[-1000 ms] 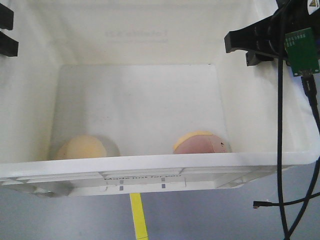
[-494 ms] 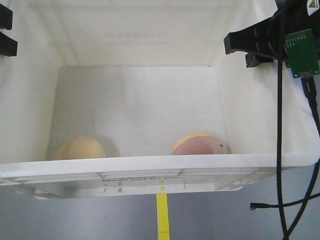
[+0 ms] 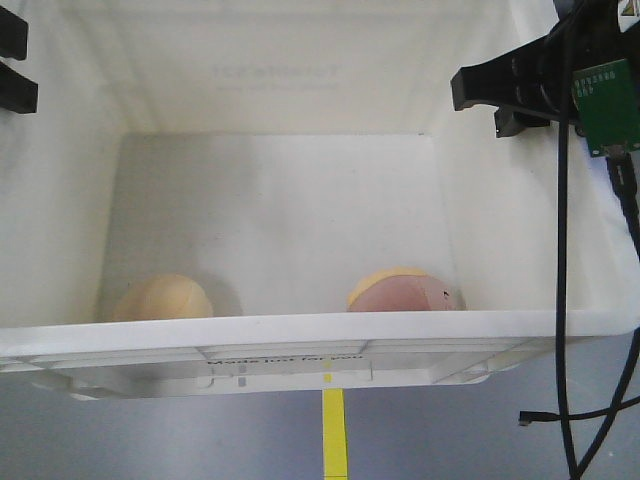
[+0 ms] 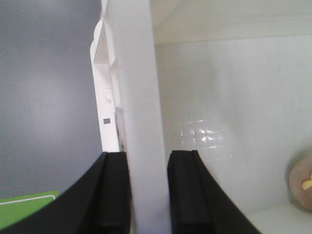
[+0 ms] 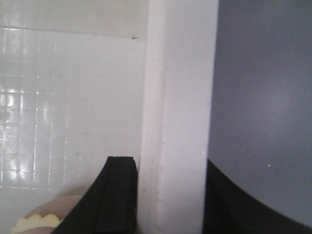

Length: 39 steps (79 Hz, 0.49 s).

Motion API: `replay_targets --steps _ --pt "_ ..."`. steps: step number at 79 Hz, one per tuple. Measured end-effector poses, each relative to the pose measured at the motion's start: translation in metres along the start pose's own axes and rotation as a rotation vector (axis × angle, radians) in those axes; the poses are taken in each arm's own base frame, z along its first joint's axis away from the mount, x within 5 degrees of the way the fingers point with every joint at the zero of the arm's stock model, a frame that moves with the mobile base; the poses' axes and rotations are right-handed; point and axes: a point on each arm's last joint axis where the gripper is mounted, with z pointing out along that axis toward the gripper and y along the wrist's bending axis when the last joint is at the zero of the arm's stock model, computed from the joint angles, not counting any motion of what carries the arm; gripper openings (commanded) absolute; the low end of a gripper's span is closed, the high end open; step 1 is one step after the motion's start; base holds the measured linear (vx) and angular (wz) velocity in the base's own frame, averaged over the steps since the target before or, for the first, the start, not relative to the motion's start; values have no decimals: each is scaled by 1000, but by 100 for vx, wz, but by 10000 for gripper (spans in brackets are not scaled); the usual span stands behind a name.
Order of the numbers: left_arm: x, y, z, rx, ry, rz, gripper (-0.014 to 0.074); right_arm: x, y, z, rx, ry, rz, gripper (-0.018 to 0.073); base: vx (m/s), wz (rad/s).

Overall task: Place moving items into box and shelve
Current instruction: 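Keep gripping the tote rims while the base continues driving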

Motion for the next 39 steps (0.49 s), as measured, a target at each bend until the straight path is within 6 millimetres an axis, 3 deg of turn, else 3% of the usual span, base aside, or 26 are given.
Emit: replay_targets --steps 39 --pt "0 0 0 0 0 0 -6 0 0 0 -2 0 1 -6 16 10"
